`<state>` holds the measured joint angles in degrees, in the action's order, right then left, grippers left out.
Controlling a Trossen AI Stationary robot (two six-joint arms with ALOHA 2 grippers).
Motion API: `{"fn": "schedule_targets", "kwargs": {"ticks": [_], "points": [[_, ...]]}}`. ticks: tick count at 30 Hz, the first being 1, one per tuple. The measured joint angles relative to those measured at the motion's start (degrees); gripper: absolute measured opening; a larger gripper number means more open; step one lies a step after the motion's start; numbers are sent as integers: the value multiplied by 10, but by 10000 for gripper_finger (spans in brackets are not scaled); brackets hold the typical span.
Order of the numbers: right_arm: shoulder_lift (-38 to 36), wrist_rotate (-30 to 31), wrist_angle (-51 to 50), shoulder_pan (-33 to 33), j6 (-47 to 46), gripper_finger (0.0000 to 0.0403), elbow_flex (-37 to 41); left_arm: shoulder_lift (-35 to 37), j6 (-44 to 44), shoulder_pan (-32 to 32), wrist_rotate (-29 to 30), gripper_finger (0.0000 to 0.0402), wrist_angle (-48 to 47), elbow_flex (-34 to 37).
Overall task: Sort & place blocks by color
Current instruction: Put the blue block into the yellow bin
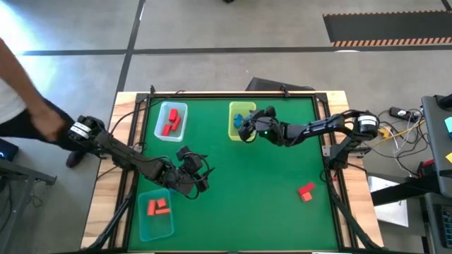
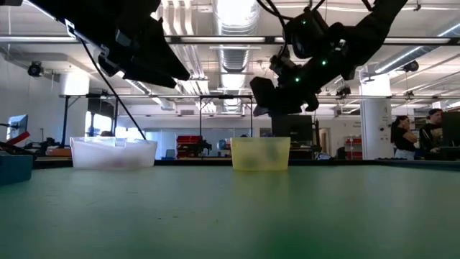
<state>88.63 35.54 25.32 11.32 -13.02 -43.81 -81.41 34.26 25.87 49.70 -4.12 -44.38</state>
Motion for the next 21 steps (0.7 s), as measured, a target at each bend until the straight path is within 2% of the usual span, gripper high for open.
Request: {"fn": "schedule_targets", "kwargs": {"ticks": [4,8,16,21], "points": [[-19,0,-6,-20,0,248,0,0,29,0,-15,260,-1,-1],[-39,0,-22,-58,-1,243,0,0,122,0,-48,260,-60,-14],[-44,5,-23,-127,-1,219,0,-8,423,-2,-249,260,-383,-68],[-45,5,-23,-135,-1,214,0,-14,531,-2,-321,260,-528,-78]]}}
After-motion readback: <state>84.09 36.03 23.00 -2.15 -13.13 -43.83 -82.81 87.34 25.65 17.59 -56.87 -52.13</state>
